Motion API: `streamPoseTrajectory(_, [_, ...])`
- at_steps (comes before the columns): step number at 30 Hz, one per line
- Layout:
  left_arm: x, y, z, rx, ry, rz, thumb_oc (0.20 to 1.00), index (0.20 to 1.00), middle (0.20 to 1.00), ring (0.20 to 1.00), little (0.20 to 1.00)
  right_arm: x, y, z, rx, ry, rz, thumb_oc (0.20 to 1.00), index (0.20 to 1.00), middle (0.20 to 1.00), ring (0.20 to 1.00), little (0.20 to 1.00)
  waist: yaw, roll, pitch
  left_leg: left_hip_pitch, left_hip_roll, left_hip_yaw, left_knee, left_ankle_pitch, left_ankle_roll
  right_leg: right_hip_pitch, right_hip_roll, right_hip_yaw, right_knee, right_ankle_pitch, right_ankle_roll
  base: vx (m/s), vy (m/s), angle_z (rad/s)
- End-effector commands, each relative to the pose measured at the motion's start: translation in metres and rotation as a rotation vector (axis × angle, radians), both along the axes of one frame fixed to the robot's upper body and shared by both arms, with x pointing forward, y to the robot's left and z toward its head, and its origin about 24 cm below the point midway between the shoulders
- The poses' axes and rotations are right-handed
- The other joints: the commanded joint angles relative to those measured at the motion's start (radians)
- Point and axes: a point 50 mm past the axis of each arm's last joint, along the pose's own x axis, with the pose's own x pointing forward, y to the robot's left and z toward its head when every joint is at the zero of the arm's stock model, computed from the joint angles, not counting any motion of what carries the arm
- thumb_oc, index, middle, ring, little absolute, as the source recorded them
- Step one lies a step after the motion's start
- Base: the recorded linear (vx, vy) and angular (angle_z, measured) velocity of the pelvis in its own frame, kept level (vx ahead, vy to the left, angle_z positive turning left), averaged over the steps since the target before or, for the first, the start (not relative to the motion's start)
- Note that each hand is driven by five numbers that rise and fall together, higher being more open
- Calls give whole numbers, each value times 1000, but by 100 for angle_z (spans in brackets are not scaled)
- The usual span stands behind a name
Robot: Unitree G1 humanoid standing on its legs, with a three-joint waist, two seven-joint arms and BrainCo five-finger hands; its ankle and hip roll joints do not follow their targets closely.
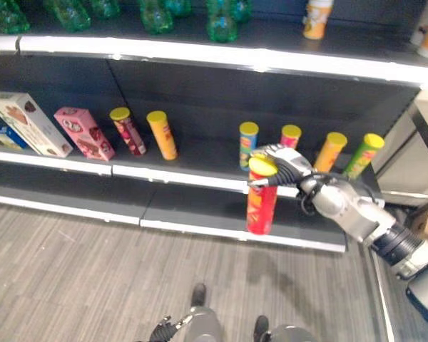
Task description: Put the goods on the table back onto the shelves and tidy them up.
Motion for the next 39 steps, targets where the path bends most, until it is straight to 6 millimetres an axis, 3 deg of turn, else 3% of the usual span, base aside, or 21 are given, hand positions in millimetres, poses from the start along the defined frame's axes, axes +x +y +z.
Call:
streamPoseTrajectory(1, [-12,11,1,49,21,-44,1000,1000,1000,1000,1000,6,3,55,88,-202,14,200,200,200,200,200,56,-12,-49,73,-30,47,-10,107,-24,151,-141,71,-218,2,157,327,410,15])
streamPoseTrajectory(3, [-14,12,0,62,46,-56,1000,1000,1000,1000,1000,5,2,54,83,-213,0,200,200,200,200,200,55,2,-63,88,-49,49,-10,122,-25,151,-177,71,-218,24,178,276,438,-19])
streamPoseTrajectory(5, [-11,15,1,85,54,-104,1000,1000,1000,1000,1000,4,2,52,101,-206,-4,200,200,200,200,200,59,-12,-68,95,-96,74,21,97,1,159,-235,86,-207,48,206,268,417,-47])
streamPoseTrajectory(7, [-7,21,4,111,44,-140,1000,1000,1000,1000,1000,2,7,51,107,-208,8,200,200,200,200,200,67,-26,-65,104,-128,114,50,55,31,119,-280,110,-155,77,210,197,344,-21])
streamPoseTrajectory(10, [11,30,11,141,-2,-136,1000,1000,1000,1000,1000,6,17,56,124,-227,15,200,200,200,200,200,71,-37,-41,114,-165,169,62,24,75,49,-328,65,-71,154,214,95,350,-30])
streamPoseTrajectory(12, [16,30,13,144,-22,-138,1000,1000,1000,1000,1000,6,18,57,130,-233,11,200,200,200,200,200,73,-39,-36,110,-171,176,66,18,83,40,-330,53,-57,160,214,34,133,-31])
streamPoseTrajectory(14, [23,28,15,139,-47,-141,1000,1000,1000,1000,1000,7,17,60,133,-252,-4,200,200,200,200,200,63,-37,-22,119,-185,169,48,20,91,4,-294,87,-41,170,202,56,134,0])
streamPoseTrajectory(17, [31,25,18,127,-87,-132,1000,1000,1000,1000,1000,9,20,65,133,-279,-6,200,200,200,200,200,57,-25,4,117,-196,165,35,20,95,-58,-251,85,-90,161,195,12,85,13])
streamPoseTrajectory(18, [30,20,16,115,-90,-141,1000,1000,1000,1000,1000,10,17,61,133,-273,-26,200,200,200,200,200,57,-31,6,108,-209,159,43,16,96,-31,-248,72,-144,164,207,19,32,12])
streamPoseTrajectory(26, [25,14,13,109,-85,-132,1000,1000,1000,1000,1000,8,16,47,118,-273,-51,200,200,200,200,200,69,-36,25,83,-210,156,56,7,93,-34,-251,70,-194,192,221,21,-28,12])
streamPoseTrajectory(29, [38,8,18,109,-145,-143,1000,1000,1000,1000,1000,17,5,43,85,-319,-140,200,200,200,200,200,78,-21,41,52,-206,140,50,22,83,-49,-248,47,-196,186,220,-5,-48,0])
streamPoseTrajectory(33, [49,3,22,105,-193,-158,1000,1000,1000,1000,1000,26,-4,54,83,-392,-209,200,200,200,200,200,89,-11,59,26,-206,126,50,31,77,-64,-248,35,-196,185,220,-15,-29,9])
streamPoseTrajectory(39, [58,0,26,110,-229,-179,1000,1000,1000,1000,1000,42,-28,91,87,-556,-350,200,200,200,200,200,125,12,99,-35,-215,96,51,51,70,-101,-248,13,-196,187,220,-13,-19,14])
